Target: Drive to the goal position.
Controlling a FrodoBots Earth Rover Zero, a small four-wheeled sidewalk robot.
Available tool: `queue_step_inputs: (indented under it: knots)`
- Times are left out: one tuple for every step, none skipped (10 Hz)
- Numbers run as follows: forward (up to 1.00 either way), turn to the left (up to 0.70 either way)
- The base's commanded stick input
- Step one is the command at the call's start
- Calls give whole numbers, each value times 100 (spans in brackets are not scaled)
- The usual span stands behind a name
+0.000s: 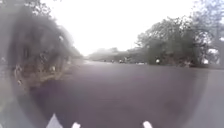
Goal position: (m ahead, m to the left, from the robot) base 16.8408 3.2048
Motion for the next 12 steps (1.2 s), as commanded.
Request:
queue_step_inputs:
  knots:
    - [70,-6]
    - [70,-17]
    - [70,-24]
    - [70,-30]
    - [70,0]
    - [70,0]
    - [70,0]
    - [70,0]
    - [70,0]
    - [70,0]
    - [70,0]
    - [70,0]
